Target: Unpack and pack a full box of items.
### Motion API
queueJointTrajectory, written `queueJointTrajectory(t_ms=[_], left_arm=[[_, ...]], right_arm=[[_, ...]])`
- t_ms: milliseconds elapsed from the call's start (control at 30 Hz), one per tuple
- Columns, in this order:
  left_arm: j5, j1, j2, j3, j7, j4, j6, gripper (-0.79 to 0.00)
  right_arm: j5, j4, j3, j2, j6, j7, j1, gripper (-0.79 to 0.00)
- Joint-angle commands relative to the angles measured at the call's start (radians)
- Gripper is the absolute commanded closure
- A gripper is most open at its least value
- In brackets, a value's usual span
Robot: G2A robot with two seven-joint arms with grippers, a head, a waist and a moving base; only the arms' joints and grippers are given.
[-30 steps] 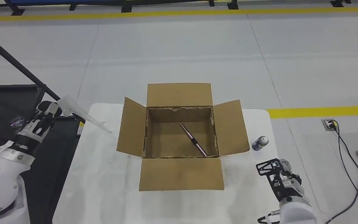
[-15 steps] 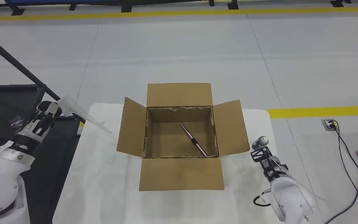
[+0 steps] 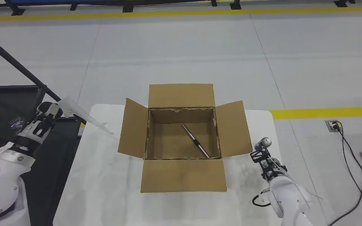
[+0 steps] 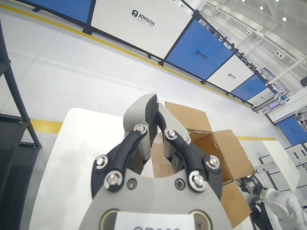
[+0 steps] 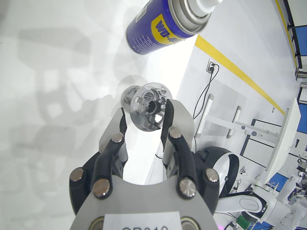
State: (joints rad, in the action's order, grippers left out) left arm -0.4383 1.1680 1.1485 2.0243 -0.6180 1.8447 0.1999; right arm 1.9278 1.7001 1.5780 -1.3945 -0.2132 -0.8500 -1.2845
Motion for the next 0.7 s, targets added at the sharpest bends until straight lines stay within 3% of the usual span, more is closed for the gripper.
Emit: queueJointTrajectory(t_ms=[0,167,200,233,367,467,600,667], left_arm=[[0.000,0.000,0.000,0.000,0.000,0.000,0.000,0.000],[0.000,0.000,0.000,0.000,0.000,0.000,0.000,0.000],[0.000,0.000,0.000,0.000,0.000,0.000,0.000,0.000],[0.000,0.000,0.000,0.000,0.000,0.000,0.000,0.000],[0.000,0.000,0.000,0.000,0.000,0.000,0.000,0.000],[0.000,0.000,0.000,0.000,0.000,0.000,0.000,0.000],[0.000,0.000,0.000,0.000,0.000,0.000,0.000,0.000],[0.000,0.000,0.000,0.000,0.000,0.000,0.000,0.000]], right_arm=[[-0.010,0.021,0.007,0.001,0.002,0.009,-0.011,-0.468],[-0.141,0.198,0.066,0.002,0.014,0.070,-0.076,-0.548],[-0.170,0.254,0.080,0.002,0.014,0.075,-0.093,-0.594],[-0.192,0.294,0.088,0.002,0.014,0.075,-0.105,-0.785],[-0.288,0.542,0.072,0.002,-0.022,0.034,-0.141,-0.785],[-0.367,0.623,0.003,0.000,-0.059,0.005,-0.105,-0.785],[-0.464,0.589,-0.135,-0.005,-0.097,-0.038,0.015,-0.785],[-0.479,0.507,-0.262,-0.015,-0.074,-0.080,0.122,-0.785]])
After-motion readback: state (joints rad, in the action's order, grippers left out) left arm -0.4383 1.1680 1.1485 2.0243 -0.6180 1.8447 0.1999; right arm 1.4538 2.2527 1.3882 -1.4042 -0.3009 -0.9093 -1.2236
